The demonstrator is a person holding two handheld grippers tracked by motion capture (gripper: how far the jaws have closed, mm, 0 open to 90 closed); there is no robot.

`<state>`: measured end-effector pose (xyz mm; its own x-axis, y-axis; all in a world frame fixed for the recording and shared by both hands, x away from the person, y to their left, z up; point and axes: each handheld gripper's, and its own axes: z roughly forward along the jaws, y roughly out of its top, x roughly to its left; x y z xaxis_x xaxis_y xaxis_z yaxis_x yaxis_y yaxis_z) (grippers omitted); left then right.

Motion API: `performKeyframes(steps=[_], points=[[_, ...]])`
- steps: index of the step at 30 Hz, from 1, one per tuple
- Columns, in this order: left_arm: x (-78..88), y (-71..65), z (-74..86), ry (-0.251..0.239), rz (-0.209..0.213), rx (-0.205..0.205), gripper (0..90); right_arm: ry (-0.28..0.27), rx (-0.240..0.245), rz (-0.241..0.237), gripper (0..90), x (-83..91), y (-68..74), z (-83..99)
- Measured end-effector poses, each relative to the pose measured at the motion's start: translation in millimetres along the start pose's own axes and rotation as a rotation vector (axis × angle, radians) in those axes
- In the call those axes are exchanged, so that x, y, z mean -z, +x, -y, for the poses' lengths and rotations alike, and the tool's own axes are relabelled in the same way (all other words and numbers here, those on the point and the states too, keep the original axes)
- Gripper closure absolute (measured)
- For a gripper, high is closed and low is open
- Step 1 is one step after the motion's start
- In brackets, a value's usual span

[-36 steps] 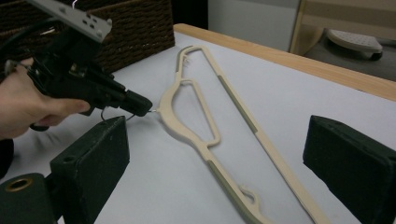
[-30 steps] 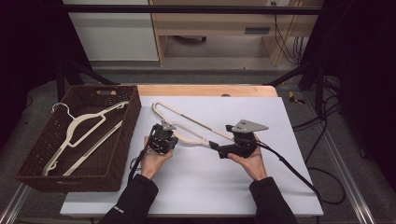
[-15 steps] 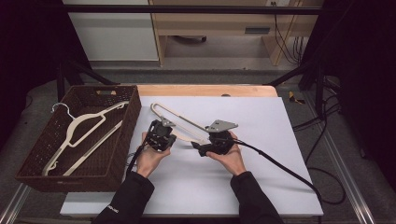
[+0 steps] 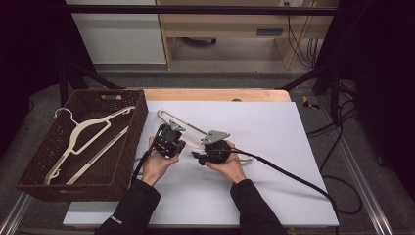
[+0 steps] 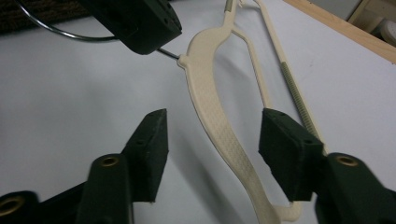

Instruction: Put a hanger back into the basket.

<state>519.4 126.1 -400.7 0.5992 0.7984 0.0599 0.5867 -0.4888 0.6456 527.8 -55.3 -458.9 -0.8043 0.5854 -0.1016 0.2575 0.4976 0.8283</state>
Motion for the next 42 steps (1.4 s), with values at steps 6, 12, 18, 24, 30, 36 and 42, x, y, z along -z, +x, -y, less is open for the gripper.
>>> performKeyframes(steps=[6,12,18,24,30,36,42], points=[[1.2,-2.5,-2.6,0.013,0.009,-0.006,89.0,-0.008,0.034,-0.011,57.4,-1.7,-0.1,0.9],[1.3,-4.6,-2.3,0.016,0.018,-0.004,89.0,-0.002,0.07,0.002,67.6,-3.9,-0.9,2.7],[1.3,-4.4,-2.7,0.0,0.027,0.005,89.0,0.009,0.109,0.012,66.5,-5.8,0.1,3.4],[4.3,-3.0,-2.7,-0.005,0.036,0.006,88.9,0.024,0.182,0.032,71.9,-6.1,1.8,3.3],[14.5,3.4,-3.8,-0.089,0.103,0.048,79.6,0.013,0.234,0.04,75.1,-2.6,3.4,1.8],[47.0,10.9,-5.8,-0.287,0.101,0.035,47.0,0.018,0.262,0.032,76.8,0.8,2.8,0.8],[78.1,27.1,0.7,-0.409,0.116,0.055,21.3,-0.003,0.271,0.05,81.3,14.3,-3.8,-8.6]])
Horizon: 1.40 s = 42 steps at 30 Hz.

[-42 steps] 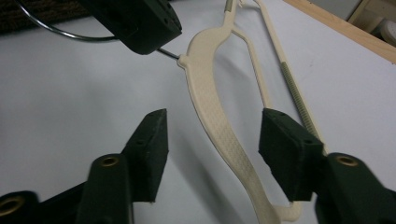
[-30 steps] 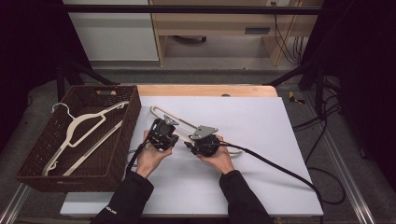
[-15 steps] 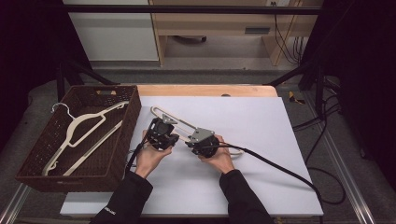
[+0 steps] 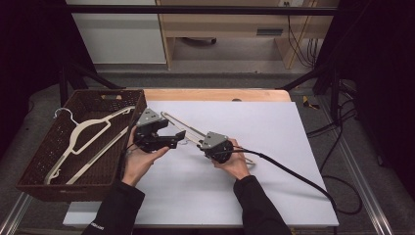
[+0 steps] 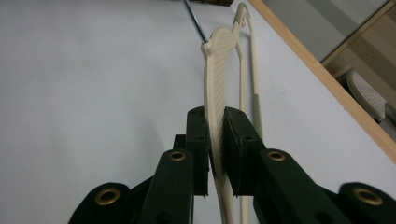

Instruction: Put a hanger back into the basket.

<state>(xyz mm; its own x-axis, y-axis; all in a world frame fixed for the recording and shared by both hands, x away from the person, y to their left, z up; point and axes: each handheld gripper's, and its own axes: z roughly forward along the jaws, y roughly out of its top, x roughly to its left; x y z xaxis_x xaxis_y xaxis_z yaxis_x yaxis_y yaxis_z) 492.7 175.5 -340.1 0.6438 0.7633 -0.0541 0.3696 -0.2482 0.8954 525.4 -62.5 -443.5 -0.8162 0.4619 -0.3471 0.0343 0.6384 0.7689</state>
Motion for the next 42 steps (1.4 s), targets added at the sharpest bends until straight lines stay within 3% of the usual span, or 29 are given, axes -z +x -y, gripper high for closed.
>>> performKeyframes(steps=[3,8,11,15,19,23,29,36,40,42], points=[[12.0,4.8,1.6,-0.002,-0.002,-0.008,14.7,-0.002,0.003,0.016,83.4,7.2,-5.2,-3.5],[23.4,9.5,9.6,0.004,0.011,0.0,12.5,0.002,-0.003,0.034,85.3,15.6,-10.5,-6.7],[29.2,9.2,16.1,0.01,0.013,-0.016,12.2,0.003,-0.005,0.031,86.3,22.2,-13.8,-8.1],[34.6,4.5,25.8,0.015,0.038,-0.047,11.4,-0.003,-0.047,-0.019,86.5,40.8,-18.9,-11.7],[34.4,-0.4,30.7,0.029,0.059,-0.071,10.9,-0.006,-0.056,-0.07,86.6,55.5,-19.5,-15.2],[28.4,-9.6,36.7,0.048,0.094,-0.116,10.6,-0.053,-0.063,-0.175,86.6,78.2,-10.0,-21.1],[20.7,-22.8,41.1,0.075,0.144,-0.161,12.2,-0.065,-0.082,-0.27,86.6,100.6,3.8,-21.4],[5.9,-44.2,48.7,0.118,0.225,-0.202,17.3,-0.094,-0.105,-0.306,86.6,115.7,13.5,-7.5],[-0.2,-50.4,53.0,0.124,0.265,-0.207,23.1,-0.074,-0.101,-0.324,86.6,116.2,16.4,-4.3],[-3.9,-52.2,55.1,0.141,0.266,-0.222,25.4,-0.072,-0.1,-0.331,86.6,115.2,17.0,-4.2]])
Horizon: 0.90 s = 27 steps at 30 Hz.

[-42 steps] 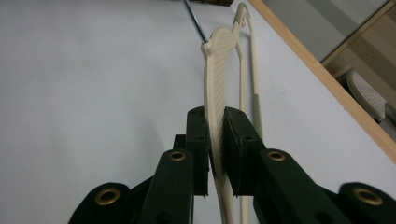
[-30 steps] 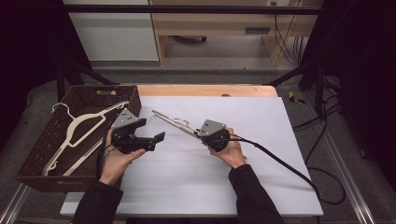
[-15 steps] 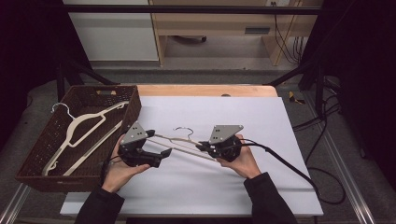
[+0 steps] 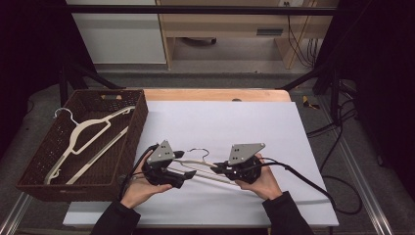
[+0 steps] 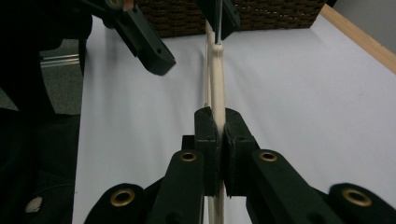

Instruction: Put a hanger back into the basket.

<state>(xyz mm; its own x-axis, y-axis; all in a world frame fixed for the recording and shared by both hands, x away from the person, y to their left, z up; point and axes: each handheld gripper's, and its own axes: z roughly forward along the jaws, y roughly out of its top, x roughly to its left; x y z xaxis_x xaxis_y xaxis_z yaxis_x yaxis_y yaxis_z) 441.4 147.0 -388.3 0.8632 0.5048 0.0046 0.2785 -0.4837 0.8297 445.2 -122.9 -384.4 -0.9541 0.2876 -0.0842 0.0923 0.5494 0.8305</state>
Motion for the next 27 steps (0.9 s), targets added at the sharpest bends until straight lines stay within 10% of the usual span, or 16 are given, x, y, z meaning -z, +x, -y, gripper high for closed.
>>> performKeyframes(steps=[19,27], points=[[-6.0,-7.0,3.5,0.068,0.028,-0.072,67.1,0.021,-0.004,-0.1,86.5,-7.0,2.2,3.1],[-2.2,-12.5,-0.4,0.093,0.064,-0.086,77.4,0.008,-0.001,-0.028,78.7,-4.2,1.2,3.6]])
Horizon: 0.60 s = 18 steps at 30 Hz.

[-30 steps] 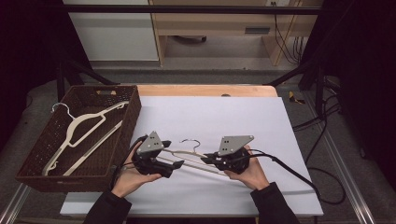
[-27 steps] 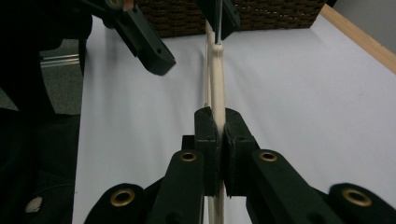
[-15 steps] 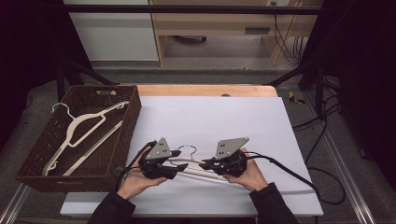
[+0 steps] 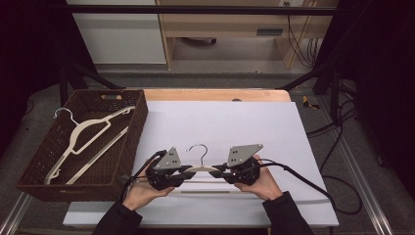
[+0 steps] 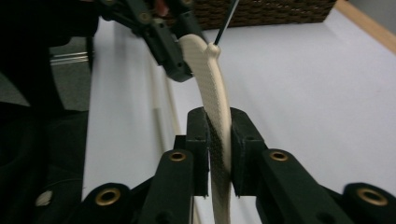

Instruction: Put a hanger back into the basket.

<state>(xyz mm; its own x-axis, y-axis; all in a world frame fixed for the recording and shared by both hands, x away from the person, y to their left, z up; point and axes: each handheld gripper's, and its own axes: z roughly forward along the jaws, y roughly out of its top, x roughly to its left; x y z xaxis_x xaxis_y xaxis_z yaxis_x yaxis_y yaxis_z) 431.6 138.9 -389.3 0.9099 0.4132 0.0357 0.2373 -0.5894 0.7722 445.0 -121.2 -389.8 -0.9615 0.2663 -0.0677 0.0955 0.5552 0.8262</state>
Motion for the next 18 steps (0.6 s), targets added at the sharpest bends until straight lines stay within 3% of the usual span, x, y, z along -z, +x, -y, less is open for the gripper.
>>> performKeyframes(steps=[8,14,17,18], points=[[0.9,-7.1,-4.7,-0.016,0.073,0.053,85.9,-0.021,-0.002,0.103,61.6,-1.5,-1.0,0.7],[7.5,-7.2,-6.0,-0.035,0.045,0.092,86.4,-0.073,-0.011,0.123,55.2,3.4,-2.5,2.1],[14.3,-2.3,-4.2,-0.049,0.011,0.121,86.5,-0.111,-0.028,0.158,49.6,13.5,-4.8,2.4],[19.1,0.7,-2.9,-0.063,-0.006,0.138,86.4,-0.148,-0.048,0.19,44.0,22.6,-7.2,3.8]])
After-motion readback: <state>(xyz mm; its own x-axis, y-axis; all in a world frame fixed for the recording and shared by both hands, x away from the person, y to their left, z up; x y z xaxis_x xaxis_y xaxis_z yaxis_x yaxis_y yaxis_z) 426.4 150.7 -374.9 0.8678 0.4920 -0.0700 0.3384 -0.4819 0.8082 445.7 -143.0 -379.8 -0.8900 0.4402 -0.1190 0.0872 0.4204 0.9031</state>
